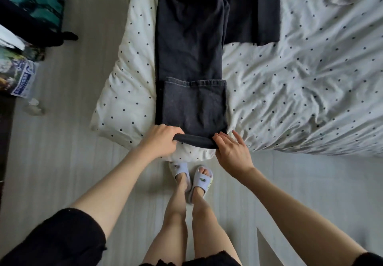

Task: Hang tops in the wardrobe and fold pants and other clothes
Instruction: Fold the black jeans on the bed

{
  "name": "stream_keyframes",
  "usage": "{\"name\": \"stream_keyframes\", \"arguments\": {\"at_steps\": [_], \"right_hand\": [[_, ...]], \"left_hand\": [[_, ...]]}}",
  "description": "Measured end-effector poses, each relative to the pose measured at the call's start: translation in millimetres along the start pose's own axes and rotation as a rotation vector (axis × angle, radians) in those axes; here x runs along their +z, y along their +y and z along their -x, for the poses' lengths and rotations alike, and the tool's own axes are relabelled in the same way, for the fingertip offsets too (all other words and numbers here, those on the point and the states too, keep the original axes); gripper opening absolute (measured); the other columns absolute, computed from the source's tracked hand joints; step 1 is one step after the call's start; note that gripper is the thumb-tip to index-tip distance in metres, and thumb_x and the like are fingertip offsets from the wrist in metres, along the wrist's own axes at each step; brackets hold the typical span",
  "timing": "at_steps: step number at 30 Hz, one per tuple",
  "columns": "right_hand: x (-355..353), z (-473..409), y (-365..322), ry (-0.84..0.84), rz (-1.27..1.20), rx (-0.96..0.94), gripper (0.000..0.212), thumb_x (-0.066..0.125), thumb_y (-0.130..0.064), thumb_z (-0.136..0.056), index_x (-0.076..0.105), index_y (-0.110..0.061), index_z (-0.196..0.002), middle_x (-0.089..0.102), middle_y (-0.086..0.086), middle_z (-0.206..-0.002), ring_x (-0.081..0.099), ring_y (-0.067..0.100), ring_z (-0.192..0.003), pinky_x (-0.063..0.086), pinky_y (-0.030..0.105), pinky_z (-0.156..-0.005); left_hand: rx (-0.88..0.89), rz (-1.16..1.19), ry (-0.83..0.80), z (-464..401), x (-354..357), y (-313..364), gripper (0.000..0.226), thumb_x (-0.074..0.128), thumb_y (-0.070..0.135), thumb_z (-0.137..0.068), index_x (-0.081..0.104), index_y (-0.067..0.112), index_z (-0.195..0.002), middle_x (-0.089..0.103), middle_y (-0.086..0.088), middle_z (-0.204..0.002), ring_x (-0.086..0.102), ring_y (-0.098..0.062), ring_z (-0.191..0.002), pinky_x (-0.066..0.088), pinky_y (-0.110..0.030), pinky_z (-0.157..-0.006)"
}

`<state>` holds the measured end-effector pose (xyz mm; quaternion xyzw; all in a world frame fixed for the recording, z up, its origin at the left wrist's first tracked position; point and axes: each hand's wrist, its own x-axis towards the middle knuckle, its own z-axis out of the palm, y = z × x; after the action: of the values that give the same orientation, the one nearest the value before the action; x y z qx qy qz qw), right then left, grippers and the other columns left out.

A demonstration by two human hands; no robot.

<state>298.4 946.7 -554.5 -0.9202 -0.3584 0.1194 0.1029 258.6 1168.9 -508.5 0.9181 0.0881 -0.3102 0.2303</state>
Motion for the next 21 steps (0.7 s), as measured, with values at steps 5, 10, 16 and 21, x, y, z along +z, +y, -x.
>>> {"name": "stream_keyframes", "arguments": {"at_steps": [5, 10, 16, 21], "right_hand": [[-60.7, -16.7, 9.5, 0.108, -0.067, 0.043, 0.019, 0.071, -0.008, -0.076, 0.067, -0.004, -0.095, 0.070, 0.008, -0.079, 0.068, 0.028, -0.070, 0.041, 0.050, -0.099], [-113.6, -88.5, 25.9, 0.055, 0.005, 0.123, 0.027, 0.054, -0.027, -0.091, 0.062, -0.007, -0.107, 0.070, 0.009, -0.097, 0.061, 0.030, -0.097, 0.030, 0.038, -0.103], [-130.1, -212.1, 39.1, 0.136, -0.021, 0.242, 0.030, 0.049, -0.030, -0.094, 0.058, -0.014, -0.117, 0.066, 0.004, -0.103, 0.061, 0.025, -0.095, 0.032, 0.036, -0.092], [-94.8, -283.3, 56.8, -0.029, -0.163, 0.429, 0.034, 0.050, -0.030, -0.095, 0.054, -0.017, -0.127, 0.055, 0.003, -0.123, 0.053, 0.023, -0.113, 0.030, 0.039, -0.098]], "left_hand": [[-0.062, 0.282, -0.108, -3.2, -60.9, 2.5, 0.017, 0.064, 0.016, -0.085, 0.070, 0.026, -0.097, 0.069, 0.004, -0.090, 0.061, -0.013, -0.084, 0.048, -0.025, -0.071], [-0.129, 0.205, 0.154, -31.4, -118.1, 3.4, 0.028, 0.068, 0.034, -0.083, 0.063, 0.028, -0.111, 0.061, 0.005, -0.098, 0.059, -0.020, -0.094, 0.046, -0.033, -0.078], [0.132, -0.266, 0.884, -90.9, -148.1, 4.8, 0.034, 0.063, 0.013, -0.082, 0.058, 0.010, -0.116, 0.058, -0.010, -0.114, 0.052, -0.030, -0.110, 0.037, -0.044, -0.099], [0.202, -0.336, 0.407, -138.7, -91.8, -13.2, 0.077, 0.052, 0.057, -0.084, 0.030, 0.016, -0.146, 0.025, -0.012, -0.153, 0.023, -0.028, -0.142, 0.013, -0.056, -0.113]]}}
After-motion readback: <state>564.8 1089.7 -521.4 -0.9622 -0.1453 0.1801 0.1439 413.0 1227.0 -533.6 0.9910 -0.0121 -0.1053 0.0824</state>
